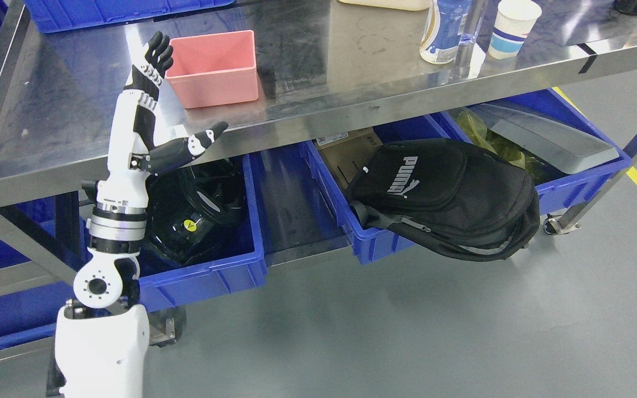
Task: Place storage box into left shelf container
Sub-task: 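Raise the left hand and reach toward the pink box on the table, then close the left hand fingers on the pink box's rim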
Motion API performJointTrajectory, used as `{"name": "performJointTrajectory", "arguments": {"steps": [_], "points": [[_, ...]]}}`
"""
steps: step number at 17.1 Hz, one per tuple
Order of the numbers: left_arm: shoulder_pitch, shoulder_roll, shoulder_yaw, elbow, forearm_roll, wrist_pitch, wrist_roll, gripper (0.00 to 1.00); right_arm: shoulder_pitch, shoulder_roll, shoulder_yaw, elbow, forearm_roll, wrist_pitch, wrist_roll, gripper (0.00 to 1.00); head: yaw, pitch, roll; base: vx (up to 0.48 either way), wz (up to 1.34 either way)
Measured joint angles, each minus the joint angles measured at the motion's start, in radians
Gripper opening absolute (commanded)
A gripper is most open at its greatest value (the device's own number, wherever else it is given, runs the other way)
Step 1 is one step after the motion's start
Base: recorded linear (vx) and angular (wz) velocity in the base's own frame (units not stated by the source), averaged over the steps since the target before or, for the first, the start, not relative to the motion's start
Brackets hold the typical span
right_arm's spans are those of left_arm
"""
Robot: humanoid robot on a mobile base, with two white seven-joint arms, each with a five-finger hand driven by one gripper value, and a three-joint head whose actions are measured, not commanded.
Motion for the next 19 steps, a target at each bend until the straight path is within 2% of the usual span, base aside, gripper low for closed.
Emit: {"name": "performJointTrajectory", "arguments": {"steps": [4, 8, 11, 14, 19], "points": [[-0.17, 0.117, 0.016, 0.058, -0.024, 0.142, -0.216, 1.0, 0.0, 0.0, 0.0, 0.0, 0.0, 0.0, 0.0, 1.0, 0.0, 0.0, 0.0, 0.138, -0.02], [-0.281, 0.245, -0.017, 0.11, -0.048, 0.263, -0.462, 1.0, 0.0, 0.0, 0.0, 0.0, 0.0, 0.0, 0.0, 1.0, 0.0, 0.0, 0.0, 0.117, 0.07], [-0.332, 0.306, -0.065, 0.148, -0.067, 0.317, -0.543, 1.0, 0.0, 0.0, 0.0, 0.0, 0.0, 0.0, 0.0, 1.0, 0.0, 0.0, 0.0, 0.075, 0.09], [-0.392, 0.328, -0.12, 0.204, -0.115, 0.336, -0.584, 0.98, 0.0, 0.0, 0.0, 0.0, 0.0, 0.0, -0.003, 1.0, 0.0, 0.0, 0.0, 0.042, 0.02], [-0.475, 0.305, -0.221, 0.3, -0.173, 0.364, -0.638, 0.96, 0.0, 0.0, 0.0, 0.0, 0.0, 0.0, -0.003, 1.0, 0.0, 0.0, 0.0, 0.006, -0.01]]}}
